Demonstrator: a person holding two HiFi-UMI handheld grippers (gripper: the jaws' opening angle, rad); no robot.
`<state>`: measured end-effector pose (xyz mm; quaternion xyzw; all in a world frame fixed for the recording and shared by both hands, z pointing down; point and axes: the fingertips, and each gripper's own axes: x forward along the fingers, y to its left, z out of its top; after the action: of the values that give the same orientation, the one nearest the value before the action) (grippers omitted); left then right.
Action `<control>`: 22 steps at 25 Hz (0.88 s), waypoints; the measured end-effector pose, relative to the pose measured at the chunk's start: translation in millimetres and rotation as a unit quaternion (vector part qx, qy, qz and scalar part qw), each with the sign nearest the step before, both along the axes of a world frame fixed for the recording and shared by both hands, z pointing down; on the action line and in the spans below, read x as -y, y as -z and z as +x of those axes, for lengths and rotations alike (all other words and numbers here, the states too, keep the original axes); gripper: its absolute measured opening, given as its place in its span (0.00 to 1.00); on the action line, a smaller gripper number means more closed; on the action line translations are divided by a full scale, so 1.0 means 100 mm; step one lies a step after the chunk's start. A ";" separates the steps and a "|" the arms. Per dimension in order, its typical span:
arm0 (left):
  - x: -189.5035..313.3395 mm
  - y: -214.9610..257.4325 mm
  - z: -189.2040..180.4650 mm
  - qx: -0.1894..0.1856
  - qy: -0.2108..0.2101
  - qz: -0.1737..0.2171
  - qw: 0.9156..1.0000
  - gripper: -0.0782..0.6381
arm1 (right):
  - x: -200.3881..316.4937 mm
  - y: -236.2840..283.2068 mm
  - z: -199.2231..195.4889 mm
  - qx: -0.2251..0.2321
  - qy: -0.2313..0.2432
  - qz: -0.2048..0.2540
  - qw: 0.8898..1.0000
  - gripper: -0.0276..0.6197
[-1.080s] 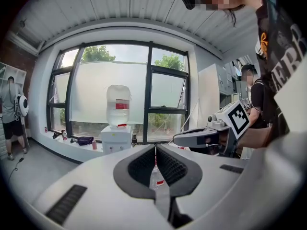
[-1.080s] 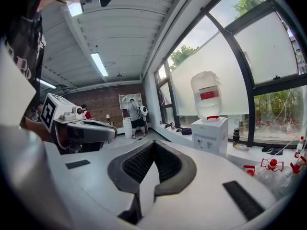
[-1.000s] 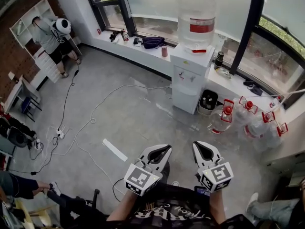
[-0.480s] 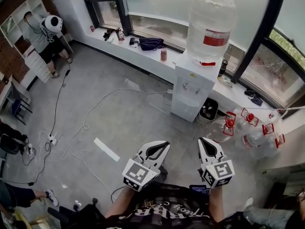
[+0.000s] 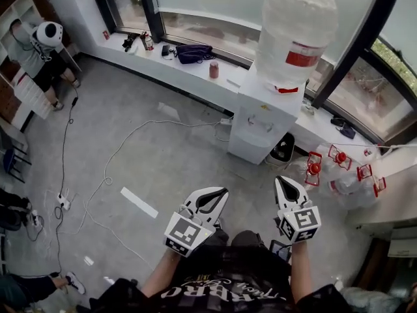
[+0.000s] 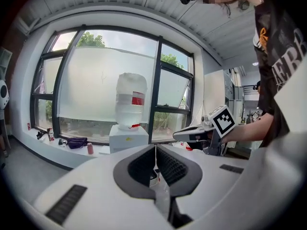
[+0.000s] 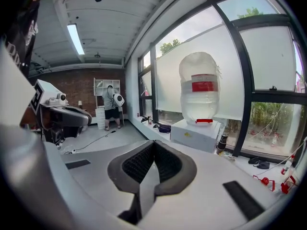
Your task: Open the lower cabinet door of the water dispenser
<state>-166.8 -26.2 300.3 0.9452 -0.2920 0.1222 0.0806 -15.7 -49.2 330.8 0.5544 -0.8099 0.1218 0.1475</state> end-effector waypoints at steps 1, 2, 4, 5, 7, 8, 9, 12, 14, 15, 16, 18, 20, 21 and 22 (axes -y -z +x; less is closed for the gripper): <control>0.07 -0.03 0.02 -0.002 -0.003 -0.003 1.000 0.14 | 0.07 -0.07 0.03 -0.006 0.000 -0.006 1.000 0.06; 0.13 -0.06 0.05 -0.003 -0.007 -0.007 1.000 0.14 | 0.14 -0.14 0.08 -0.012 -0.002 -0.013 1.000 0.06; 0.23 -0.10 0.15 -0.003 -0.020 -0.013 1.000 0.14 | 0.28 -0.28 0.19 -0.022 -0.007 -0.026 0.999 0.06; 0.27 -0.12 0.20 -0.002 -0.028 -0.015 1.000 0.14 | 0.35 -0.35 0.24 -0.024 -0.010 -0.032 0.999 0.06; 0.34 -0.15 0.33 0.001 -0.040 -0.017 0.999 0.14 | 0.49 -0.51 0.38 -0.028 -0.014 -0.047 0.998 0.08; 0.38 -0.17 0.42 0.002 -0.046 -0.017 0.999 0.14 | 0.56 -0.62 0.47 -0.032 -0.017 -0.054 0.998 0.09; 0.42 -0.20 0.51 0.002 -0.052 -0.017 0.999 0.14 | 0.63 -0.75 0.57 -0.038 -0.019 -0.062 0.997 0.11; 0.58 -0.33 0.84 0.008 -0.074 -0.017 0.997 0.14 | 0.85 -1.23 0.88 -0.055 -0.026 -0.085 0.995 0.14; 0.70 -0.44 1.08 0.017 -0.087 -0.017 0.996 0.14 | 0.96 -1.52 1.10 -0.052 -0.031 -0.100 0.993 0.14; 0.76 -0.49 1.19 0.019 -0.090 -0.019 0.996 0.14 | 1.02 -1.65 1.20 -0.047 -0.032 -0.107 0.993 0.14; 0.84 -0.56 1.31 0.021 -0.093 -0.022 0.995 0.14 | 1.09 -1.78 1.30 -0.044 -0.032 -0.113 0.992 0.14; 0.98 -0.72 1.54 0.027 -0.099 -0.031 0.994 0.14 | 1.24 -2.08 1.49 -0.042 -0.032 -0.127 0.990 0.14; 1.14 -0.91 1.79 0.037 -0.106 -0.038 0.993 0.14 | 1.38 -2.40 1.69 -0.040 -0.031 -0.142 0.989 0.14; 1.21 -1.00 1.91 0.042 -0.111 -0.041 0.992 0.14 | 1.45 -2.56 1.78 -0.037 -0.031 -0.147 0.988 0.15; 1.29 -1.09 2.03 0.045 -0.118 -0.043 0.991 0.14 | 1.51 -2.71 1.86 -0.034 -0.031 -0.152 0.987 0.16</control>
<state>36.1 -155.0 409.7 0.9620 -0.1767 0.1859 0.0933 170.3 -200.5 601.8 0.5541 -0.7590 0.2295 0.2534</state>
